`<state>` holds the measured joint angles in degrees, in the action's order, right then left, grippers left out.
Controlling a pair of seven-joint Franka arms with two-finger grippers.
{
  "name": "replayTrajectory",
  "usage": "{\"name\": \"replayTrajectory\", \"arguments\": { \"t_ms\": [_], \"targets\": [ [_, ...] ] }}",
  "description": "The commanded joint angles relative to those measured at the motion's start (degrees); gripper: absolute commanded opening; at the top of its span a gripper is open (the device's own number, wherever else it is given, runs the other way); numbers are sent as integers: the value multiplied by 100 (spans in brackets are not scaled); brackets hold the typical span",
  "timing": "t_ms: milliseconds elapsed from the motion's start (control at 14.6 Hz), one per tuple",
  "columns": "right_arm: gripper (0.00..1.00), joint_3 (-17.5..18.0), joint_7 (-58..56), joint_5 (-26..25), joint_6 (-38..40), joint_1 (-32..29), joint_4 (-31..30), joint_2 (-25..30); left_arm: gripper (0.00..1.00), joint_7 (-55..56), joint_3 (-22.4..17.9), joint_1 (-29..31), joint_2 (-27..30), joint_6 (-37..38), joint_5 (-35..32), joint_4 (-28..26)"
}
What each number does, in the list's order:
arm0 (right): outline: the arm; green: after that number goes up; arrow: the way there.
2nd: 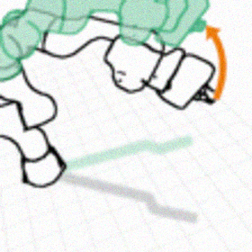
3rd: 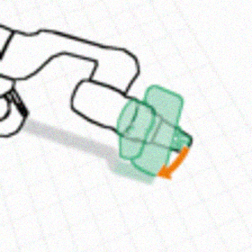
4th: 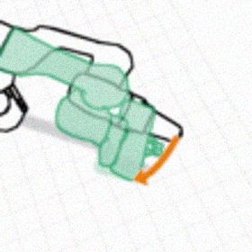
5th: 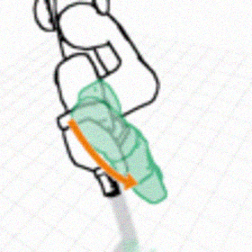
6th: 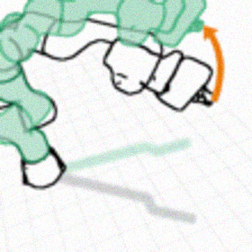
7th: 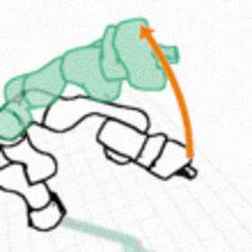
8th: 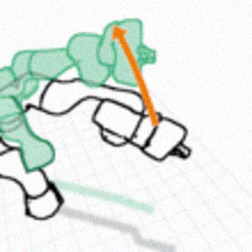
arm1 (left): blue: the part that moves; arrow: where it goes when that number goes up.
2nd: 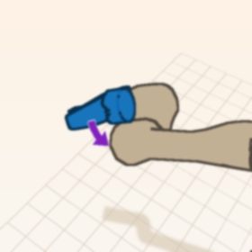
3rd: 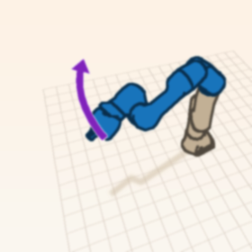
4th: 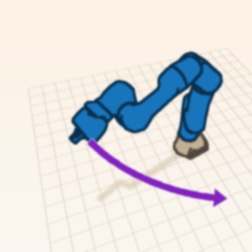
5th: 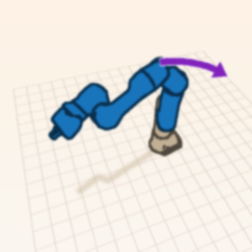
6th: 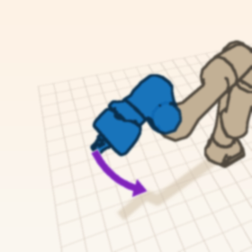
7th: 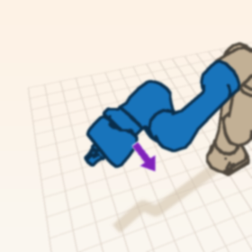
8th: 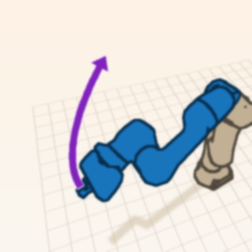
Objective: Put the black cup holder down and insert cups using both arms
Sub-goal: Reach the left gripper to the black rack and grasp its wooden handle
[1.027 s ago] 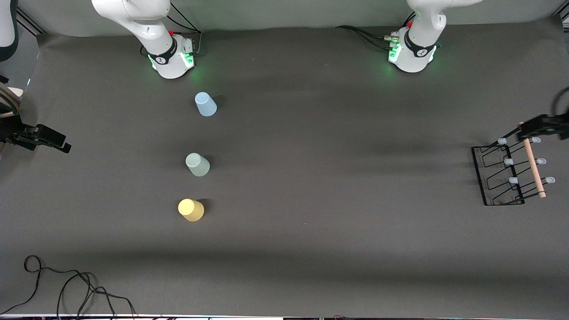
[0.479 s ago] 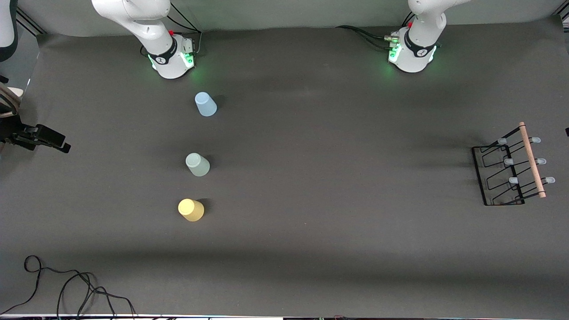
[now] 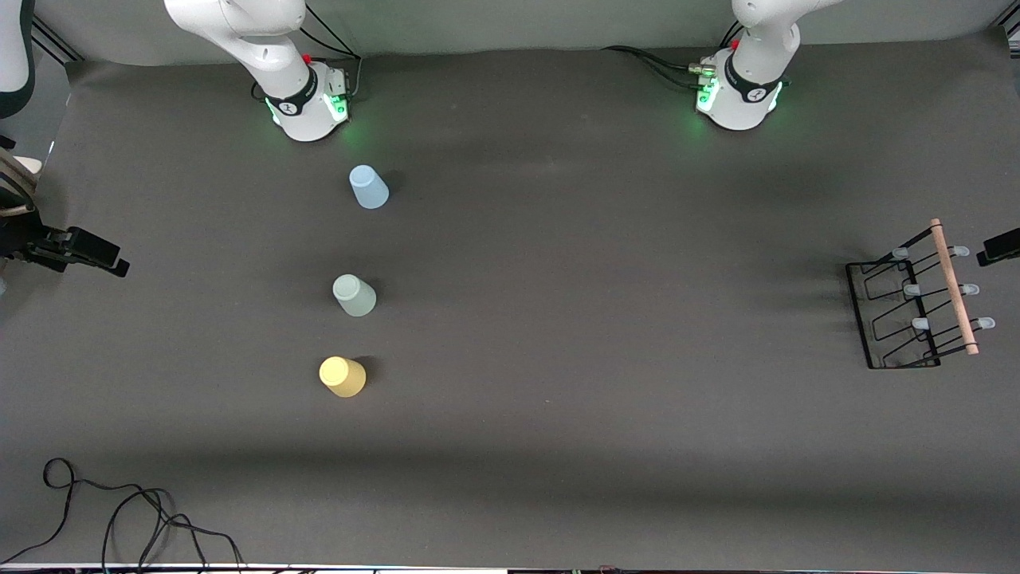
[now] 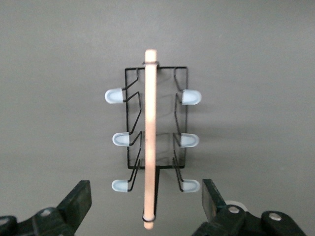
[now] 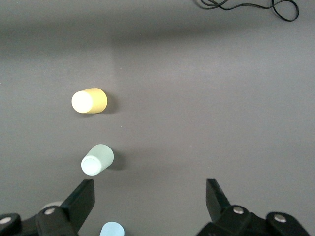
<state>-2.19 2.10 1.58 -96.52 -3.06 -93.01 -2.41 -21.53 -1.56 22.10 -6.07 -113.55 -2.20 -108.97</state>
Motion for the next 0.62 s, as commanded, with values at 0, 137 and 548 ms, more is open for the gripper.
{"name": "replayTrajectory", "arguments": {
  "t_ms": [0, 137, 548],
  "targets": [
    [100, 25, -52, -70, 89, -1, 134, -67, 100, -141, 33, 102, 2, -439, -36, -494],
    [100, 25, -43, -79, 98, 8, 116, -67, 100, -141, 33, 102, -270, -579, 0, -494],
    [100, 34, -69, -70, 98, 8, 107, -67, 97, -149, 42, 76, -659, -563, 17, -485]
  ]
}}
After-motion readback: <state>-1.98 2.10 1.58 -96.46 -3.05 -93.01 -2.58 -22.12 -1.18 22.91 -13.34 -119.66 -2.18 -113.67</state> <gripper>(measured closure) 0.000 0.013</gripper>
